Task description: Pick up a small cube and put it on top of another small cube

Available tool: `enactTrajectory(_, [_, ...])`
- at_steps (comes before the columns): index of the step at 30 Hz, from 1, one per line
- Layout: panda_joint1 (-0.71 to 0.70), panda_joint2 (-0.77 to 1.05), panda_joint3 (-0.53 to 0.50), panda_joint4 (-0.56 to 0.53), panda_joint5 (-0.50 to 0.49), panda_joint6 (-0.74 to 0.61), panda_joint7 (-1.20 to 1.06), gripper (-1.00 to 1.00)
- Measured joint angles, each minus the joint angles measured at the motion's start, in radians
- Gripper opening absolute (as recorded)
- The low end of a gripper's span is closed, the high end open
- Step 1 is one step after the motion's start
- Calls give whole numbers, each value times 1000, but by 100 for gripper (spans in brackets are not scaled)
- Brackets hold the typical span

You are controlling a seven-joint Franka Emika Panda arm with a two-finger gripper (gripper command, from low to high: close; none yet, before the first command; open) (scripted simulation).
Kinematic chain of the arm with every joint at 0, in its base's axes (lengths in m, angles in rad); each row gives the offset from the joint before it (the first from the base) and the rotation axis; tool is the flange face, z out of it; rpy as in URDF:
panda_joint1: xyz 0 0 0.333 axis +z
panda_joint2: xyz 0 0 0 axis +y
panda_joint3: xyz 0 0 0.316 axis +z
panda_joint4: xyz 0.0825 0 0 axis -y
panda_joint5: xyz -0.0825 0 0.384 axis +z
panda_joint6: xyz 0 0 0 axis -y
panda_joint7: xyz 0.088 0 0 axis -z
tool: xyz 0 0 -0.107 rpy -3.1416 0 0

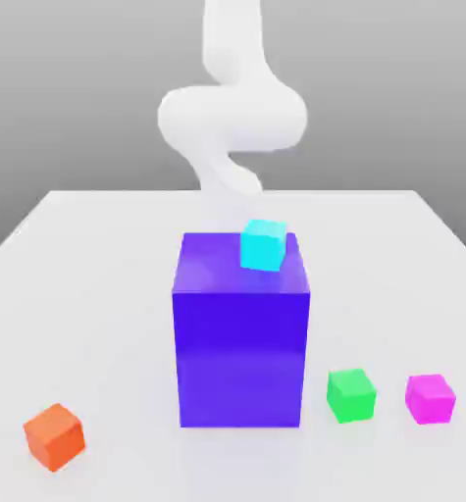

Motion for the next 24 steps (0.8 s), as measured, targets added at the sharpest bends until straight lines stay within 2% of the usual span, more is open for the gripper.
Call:
enactTrajectory(17, [306, 622, 115, -174, -34, 295, -606, 0])
enactTrajectory(24, [399, 878, 179, -242, -90, 415, -818, 0])
